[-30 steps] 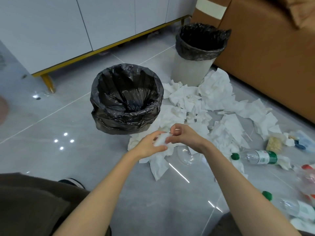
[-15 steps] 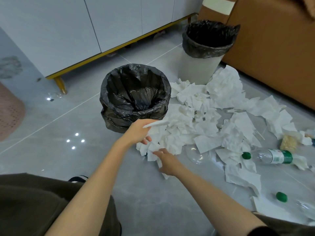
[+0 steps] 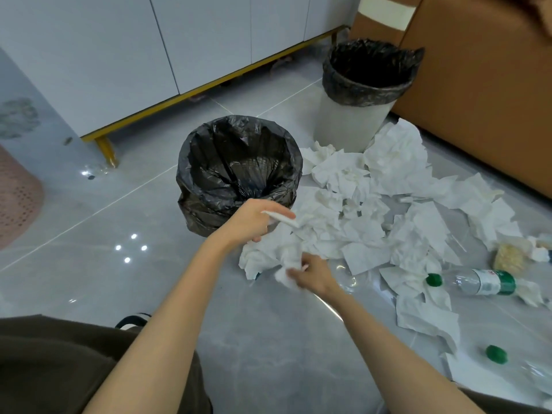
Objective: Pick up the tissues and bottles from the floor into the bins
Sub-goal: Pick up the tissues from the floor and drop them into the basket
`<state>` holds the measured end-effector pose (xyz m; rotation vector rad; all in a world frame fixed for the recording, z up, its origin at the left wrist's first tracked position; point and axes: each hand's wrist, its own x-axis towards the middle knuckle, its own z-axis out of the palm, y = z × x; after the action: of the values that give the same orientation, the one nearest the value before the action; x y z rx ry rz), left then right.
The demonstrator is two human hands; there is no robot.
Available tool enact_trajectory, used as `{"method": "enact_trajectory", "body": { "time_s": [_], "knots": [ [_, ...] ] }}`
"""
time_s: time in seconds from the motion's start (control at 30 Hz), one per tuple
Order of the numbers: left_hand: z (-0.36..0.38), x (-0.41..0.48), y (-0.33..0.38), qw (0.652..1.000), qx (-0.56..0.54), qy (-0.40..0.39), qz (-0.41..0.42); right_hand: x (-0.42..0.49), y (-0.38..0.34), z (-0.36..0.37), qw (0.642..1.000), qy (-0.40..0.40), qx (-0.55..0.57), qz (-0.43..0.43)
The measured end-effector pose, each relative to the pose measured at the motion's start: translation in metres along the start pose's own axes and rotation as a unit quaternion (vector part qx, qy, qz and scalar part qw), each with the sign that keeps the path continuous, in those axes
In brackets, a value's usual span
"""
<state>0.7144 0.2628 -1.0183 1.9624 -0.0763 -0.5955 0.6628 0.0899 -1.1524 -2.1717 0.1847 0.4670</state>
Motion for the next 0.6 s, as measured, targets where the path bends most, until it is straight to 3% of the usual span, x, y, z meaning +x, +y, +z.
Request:
{"method": "enact_trajectory", "body": {
  "time_s": [0.13,0.23,0.37,0.47,0.53,0.6],
  "knots": [
    [-0.021,0.008,0.025,0.987,-0.072,0.137,0.044,0.021,-0.073,-0.064,0.972,0.122,0.202,-0.018],
    [-0.039,0.018,0.027,0.974,0.016,0.216,0.07,0.034,-0.126,-0.09,0.96,0.199,0.183,-0.078],
    [-0.048,0.03,0.015,0.976,0.114,0.18,0.034,0.051,-0.17,-0.086,0.983,0.133,0.027,-0.127],
    [-0.047,0.036,0.001,0.988,0.103,0.114,0.007,0.062,-0.166,-0.074,0.991,0.049,-0.038,-0.116],
    [-0.047,0.039,-0.006,0.988,0.096,0.124,-0.007,0.057,-0.158,-0.073,0.992,0.065,0.003,-0.109],
    [-0.042,0.038,-0.008,0.981,0.094,0.17,0.03,0.051,-0.148,-0.076,0.982,0.114,0.088,-0.12]
  ]
}}
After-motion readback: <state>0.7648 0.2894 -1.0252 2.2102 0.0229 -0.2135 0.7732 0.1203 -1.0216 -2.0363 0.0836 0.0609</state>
